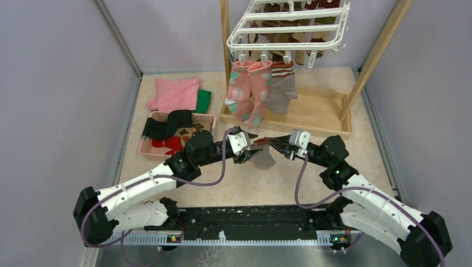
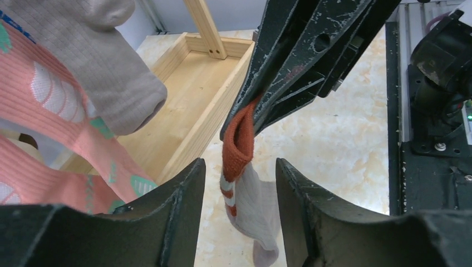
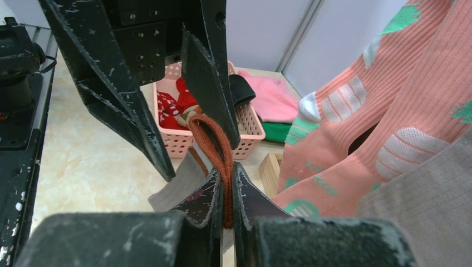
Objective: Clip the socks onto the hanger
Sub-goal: Open the clamp at the hanger.
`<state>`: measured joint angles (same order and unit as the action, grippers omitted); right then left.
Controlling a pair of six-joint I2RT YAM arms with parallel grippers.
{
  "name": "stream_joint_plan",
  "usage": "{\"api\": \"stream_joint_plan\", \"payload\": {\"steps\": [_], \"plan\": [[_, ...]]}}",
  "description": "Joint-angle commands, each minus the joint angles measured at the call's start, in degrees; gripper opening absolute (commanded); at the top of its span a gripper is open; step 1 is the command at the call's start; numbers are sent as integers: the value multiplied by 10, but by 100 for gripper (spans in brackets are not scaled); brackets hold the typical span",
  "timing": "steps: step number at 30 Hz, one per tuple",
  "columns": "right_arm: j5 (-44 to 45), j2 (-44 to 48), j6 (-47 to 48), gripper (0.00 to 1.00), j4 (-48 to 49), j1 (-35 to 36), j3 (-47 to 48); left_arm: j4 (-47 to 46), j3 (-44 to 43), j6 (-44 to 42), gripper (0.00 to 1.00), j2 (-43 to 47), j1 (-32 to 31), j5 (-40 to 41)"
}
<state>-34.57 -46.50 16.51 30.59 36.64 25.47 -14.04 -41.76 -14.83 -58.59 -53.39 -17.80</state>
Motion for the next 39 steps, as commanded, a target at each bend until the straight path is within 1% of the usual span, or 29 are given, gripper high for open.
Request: {"api": "stream_joint_plan", "payload": {"steps": [1,6,7,9,11,14,19,20,21,23,24,26,27,29,31,34,39], "plan": [[-11,5,12,0,24,7,-2,-25,-27,0,55,-6,0,10],[-12,5,14,0,26,7,-3,-15,-41,-9,46,-17,0,9],[-13,5,14,0,26,8,-3,-9,-44,-11,42,-19,0,9],[-12,5,16,0,26,7,-2,-1,-48,-12,28,-22,0,12],[-12,4,16,0,26,8,-3,4,-51,-18,19,-24,0,5],[-12,4,15,0,27,7,-3,25,-65,-30,1,-32,0,-6],[-5,10,12,0,25,8,-4,43,-68,-60,0,-30,0,-9],[-1,12,10,5,25,8,-4,40,-64,-67,0,-26,0,-6],[4,15,10,18,27,8,-6,36,-59,-74,0,-21,0,-2],[25,25,-3,53,38,7,-18,21,-41,-87,0,-8,0,3],[37,33,-12,67,45,7,-24,10,-32,-91,0,-1,0,7],[64,56,-26,91,49,7,-34,-19,-10,-96,0,13,0,7],[77,70,-33,98,50,7,-36,-38,-2,-97,0,21,0,7],[94,97,-59,99,55,-1,-38,-58,11,-98,0,28,0,6],[105,115,-109,99,59,-26,-28,-65,13,-96,0,29,0,2],[84,123,-216,99,65,-115,2,-59,4,-87,0,24,2,-12],[-14,70,-379,99,101,-275,91,-43,-16,-56,0,15,14,-63]]}}
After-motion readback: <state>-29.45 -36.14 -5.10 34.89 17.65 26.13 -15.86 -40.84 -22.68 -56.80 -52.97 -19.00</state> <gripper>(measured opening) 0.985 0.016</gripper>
